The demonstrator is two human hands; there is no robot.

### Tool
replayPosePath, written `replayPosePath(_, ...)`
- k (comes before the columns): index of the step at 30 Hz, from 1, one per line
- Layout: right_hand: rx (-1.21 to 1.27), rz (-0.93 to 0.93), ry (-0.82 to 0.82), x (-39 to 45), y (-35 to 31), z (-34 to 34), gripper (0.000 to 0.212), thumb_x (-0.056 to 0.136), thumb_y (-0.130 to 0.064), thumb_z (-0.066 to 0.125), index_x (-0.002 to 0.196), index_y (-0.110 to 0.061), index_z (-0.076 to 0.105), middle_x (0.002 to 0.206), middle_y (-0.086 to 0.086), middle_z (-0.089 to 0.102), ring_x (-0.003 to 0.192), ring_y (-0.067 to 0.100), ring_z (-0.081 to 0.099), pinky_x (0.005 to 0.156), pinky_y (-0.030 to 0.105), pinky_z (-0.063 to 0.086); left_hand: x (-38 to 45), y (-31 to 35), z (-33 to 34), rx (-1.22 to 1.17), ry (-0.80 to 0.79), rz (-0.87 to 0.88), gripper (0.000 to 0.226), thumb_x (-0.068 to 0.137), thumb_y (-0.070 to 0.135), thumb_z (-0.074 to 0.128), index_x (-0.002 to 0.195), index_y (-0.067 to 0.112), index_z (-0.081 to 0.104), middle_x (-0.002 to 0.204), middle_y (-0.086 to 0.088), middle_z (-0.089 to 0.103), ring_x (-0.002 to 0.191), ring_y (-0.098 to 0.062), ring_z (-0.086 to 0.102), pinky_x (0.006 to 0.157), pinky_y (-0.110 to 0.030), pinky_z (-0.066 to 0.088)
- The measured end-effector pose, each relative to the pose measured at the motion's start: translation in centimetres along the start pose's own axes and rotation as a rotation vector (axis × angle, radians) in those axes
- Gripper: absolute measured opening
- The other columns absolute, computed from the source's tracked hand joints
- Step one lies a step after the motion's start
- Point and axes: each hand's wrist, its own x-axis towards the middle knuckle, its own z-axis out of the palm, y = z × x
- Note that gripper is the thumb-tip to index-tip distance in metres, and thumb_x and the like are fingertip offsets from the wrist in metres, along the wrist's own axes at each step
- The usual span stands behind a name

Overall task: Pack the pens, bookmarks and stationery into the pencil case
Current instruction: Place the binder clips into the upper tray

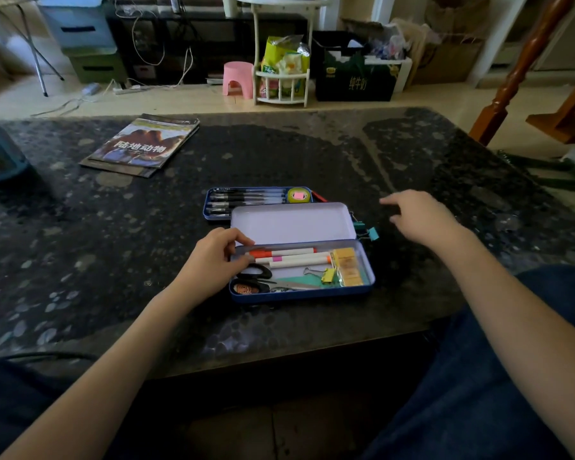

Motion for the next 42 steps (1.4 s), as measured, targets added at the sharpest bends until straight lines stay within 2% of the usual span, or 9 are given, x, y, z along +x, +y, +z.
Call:
replayPosePath(6,-0.087,0.18,-0.099,-0.1,0.2,1.5,0.046,0.088,-0.001,0.056,0.131,-0.018,0.055,0.123,0.012,0.058,0.107,0.028,0.058,0.084,0.04,0.052,-0.6,0.7,0.0,0.079,-0.005,0.086,0.027,0.083,0.021,0.067,0.108,0.028,0.057,0.082,0.012,0.042,0.073,-0.005,0.048,0.063,-0.015,0.034)
replayPosePath(11,-0.059,0.179,-0.062,0.2,-0.1,1.5,0.041,0.087,-0.003,0.059,0.124,-0.02,0.059,0.122,0.011,0.059,0.106,0.029,0.059,0.086,0.041,0.053,-1.0,1.4,0.1,0.213,0.002,0.24,0.024,0.089,0.031,0.059,0.111,0.03,0.068,0.095,0.009,0.05,0.087,-0.01,0.043,0.079,-0.03,0.039)
replayPosePath(17,0.506,-0.008,0.137,-1.0,-1.7,0.4,0.009,0.085,-0.016,0.07,0.094,-0.018,0.072,0.09,0.0,0.07,0.079,0.01,0.063,0.075,0.027,0.052,-1.1,1.0,0.6,0.411,-0.176,0.315,0.038,0.094,0.047,0.033,0.127,0.045,0.051,0.127,0.026,0.05,0.108,-0.001,0.033,0.084,-0.029,0.022)
replayPosePath(21,0.85,-0.126,-0.089,-2.7,-3.8,-0.4,0.008,0.082,-0.017,0.073,0.09,-0.02,0.072,0.076,-0.002,0.071,0.063,0.008,0.069,0.056,0.019,0.054,-1.0,0.9,0.5,0.372,-0.191,0.294,0.042,0.092,0.052,0.027,0.122,0.046,0.056,0.126,0.027,0.052,0.104,0.004,0.028,0.084,-0.03,0.021)
replayPosePath(30,0.773,-0.279,-0.356,-3.8,-5.9,1.0,0.007,0.081,-0.019,0.074,0.081,-0.024,0.071,0.07,-0.006,0.072,0.063,0.004,0.069,0.05,0.014,0.05,-1.2,1.3,0.3,0.37,-0.159,0.318,0.042,0.089,0.054,0.031,0.118,0.044,0.061,0.122,0.025,0.055,0.107,-0.002,0.037,0.084,-0.031,0.025)
replayPosePath(33,0.83,-0.352,-0.381,-4.4,-6.5,1.2,0.012,0.081,-0.015,0.074,0.083,-0.027,0.072,0.074,-0.003,0.073,0.066,0.005,0.069,0.055,0.015,0.052,-1.3,2.3,0.7,0.054,-0.003,0.242,0.029,0.088,0.038,0.055,0.116,0.036,0.063,0.106,0.018,0.064,0.1,-0.002,0.053,0.088,-0.03,0.042)
replayPosePath(36,0.884,-0.426,-0.361,-4.9,-7.1,1.5,0.016,0.08,-0.012,0.075,0.087,-0.026,0.072,0.082,0.004,0.074,0.07,0.011,0.069,0.06,0.019,0.056,-1.2,3.8,1.4,-0.353,0.051,0.09,0.045,0.079,0.008,0.071,0.119,0.027,0.061,0.095,0.014,0.067,0.089,0.002,0.064,0.081,-0.014,0.051)
replayPosePath(38,0.892,-0.452,-0.317,-5.1,-7.3,1.7,0.017,0.079,-0.01,0.076,0.091,-0.021,0.072,0.086,0.009,0.072,0.074,0.017,0.069,0.066,0.024,0.059,-1.4,4.2,1.9,-0.342,-0.026,0.097,0.048,0.077,0.006,0.073,0.12,0.023,0.061,0.094,0.014,0.066,0.087,0.003,0.064,0.076,-0.012,0.052)
replayPosePath(42,0.824,-0.478,-0.258,-5.0,-7.2,2.0,0.02,0.077,-0.009,0.077,0.095,-0.014,0.072,0.085,-0.002,0.071,0.081,0.01,0.069,0.078,0.024,0.057,-2.1,4.5,2.4,-0.313,-0.1,0.131,0.052,0.076,0.001,0.072,0.117,0.029,0.058,0.092,0.017,0.064,0.082,0.008,0.063,0.074,-0.004,0.046)
